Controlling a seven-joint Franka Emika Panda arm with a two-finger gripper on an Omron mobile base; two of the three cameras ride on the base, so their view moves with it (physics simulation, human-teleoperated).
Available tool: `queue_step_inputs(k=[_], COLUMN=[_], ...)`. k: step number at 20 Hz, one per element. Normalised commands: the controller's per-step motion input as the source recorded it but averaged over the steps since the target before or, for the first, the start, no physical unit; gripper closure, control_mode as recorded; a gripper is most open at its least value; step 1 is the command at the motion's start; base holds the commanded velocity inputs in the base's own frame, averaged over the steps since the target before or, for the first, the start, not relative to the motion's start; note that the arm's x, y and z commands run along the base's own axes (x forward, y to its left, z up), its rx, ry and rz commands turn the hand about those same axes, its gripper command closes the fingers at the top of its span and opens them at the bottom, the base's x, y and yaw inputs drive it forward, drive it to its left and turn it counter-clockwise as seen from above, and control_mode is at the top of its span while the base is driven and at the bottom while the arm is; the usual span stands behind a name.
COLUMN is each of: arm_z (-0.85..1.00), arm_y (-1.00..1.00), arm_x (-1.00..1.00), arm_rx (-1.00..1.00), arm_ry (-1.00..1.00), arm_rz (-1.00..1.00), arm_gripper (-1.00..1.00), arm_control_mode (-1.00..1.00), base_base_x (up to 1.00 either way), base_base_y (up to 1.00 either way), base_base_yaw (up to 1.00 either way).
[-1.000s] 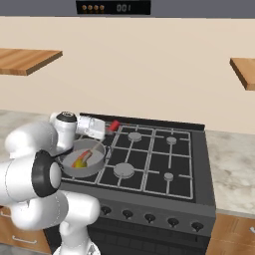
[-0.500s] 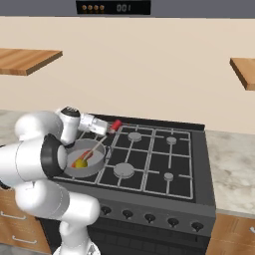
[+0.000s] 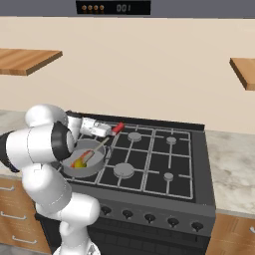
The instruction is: Put the carrot and lemon in the pot. Retrieve the spatula and lightly stir the vegetables in the pot.
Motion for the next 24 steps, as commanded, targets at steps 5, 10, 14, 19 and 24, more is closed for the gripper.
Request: queue_step_inputs(k=[5,10,14,19,24], arm_z=[-0.12,0.00,-0.06,-0.12,0.00], arm_y=[0.00,0.00,0.00,0.00,0.00], arm_x=[0.27,0.26,-0.23,-0.38,-0.66], arm_rx=[-0.10,-0.06,-0.03,-0.04,-0.01], arm_ry=[0.00,-0.13,-0.04,-0.12,-0.01], arm_rz=[-0.07,-0.11,-0.09,-0.09,-0.01], arm_gripper=[1.00,1.00,1.00,1.00,1.00], arm_control_mode=[-1.00,-1.00,-1.00,-1.00,-1.00], base_base_x=[0.00,0.00,0.00,0.00,0.00], base_base_y=[0.00,0.00,0.00,0.00,0.00], base_base_yaw=[0.00,0.00,0.00,0.00,0.00])
